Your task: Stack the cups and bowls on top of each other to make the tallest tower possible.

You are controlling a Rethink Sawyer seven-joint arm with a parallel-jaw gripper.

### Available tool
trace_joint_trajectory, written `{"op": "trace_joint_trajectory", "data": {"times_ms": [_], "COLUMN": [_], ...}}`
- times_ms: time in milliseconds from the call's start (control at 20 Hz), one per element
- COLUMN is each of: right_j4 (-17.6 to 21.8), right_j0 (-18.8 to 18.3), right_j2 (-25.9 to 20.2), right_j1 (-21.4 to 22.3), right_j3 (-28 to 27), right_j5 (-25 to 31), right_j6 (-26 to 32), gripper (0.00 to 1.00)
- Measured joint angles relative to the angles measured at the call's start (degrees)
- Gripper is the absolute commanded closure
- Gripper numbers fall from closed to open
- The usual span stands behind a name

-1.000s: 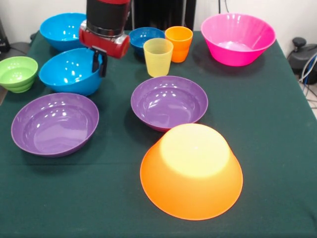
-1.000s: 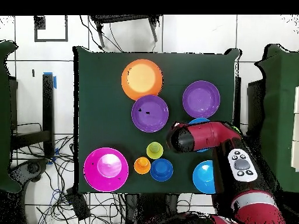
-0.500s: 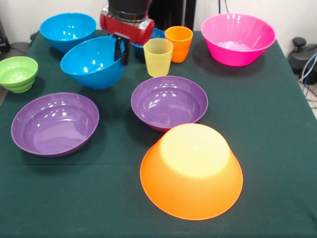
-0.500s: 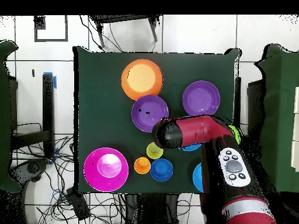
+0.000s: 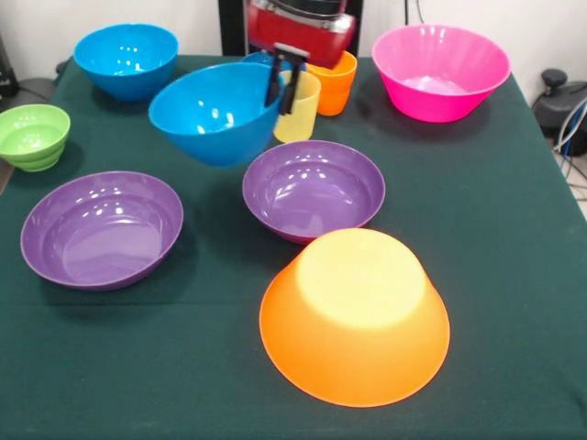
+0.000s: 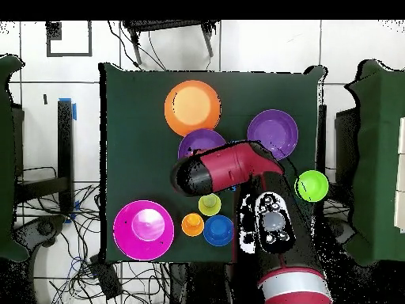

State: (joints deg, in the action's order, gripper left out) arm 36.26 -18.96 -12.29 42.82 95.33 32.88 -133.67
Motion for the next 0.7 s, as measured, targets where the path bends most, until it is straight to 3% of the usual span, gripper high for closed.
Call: {"op": "trace_joint_trajectory", "data": {"times_ms": [350, 700], "right_j4": [0.0, 0.1], "right_j0": [0.8, 3.2], "right_j2": [-1.9, -2.4], "right_j1": [-0.7, -2.4], "right_j3": [-5.0, -13.8], "right_j5": [1.2, 5.9], "right_j6": [0.0, 0.0], "gripper": [1.00, 1.00]}}
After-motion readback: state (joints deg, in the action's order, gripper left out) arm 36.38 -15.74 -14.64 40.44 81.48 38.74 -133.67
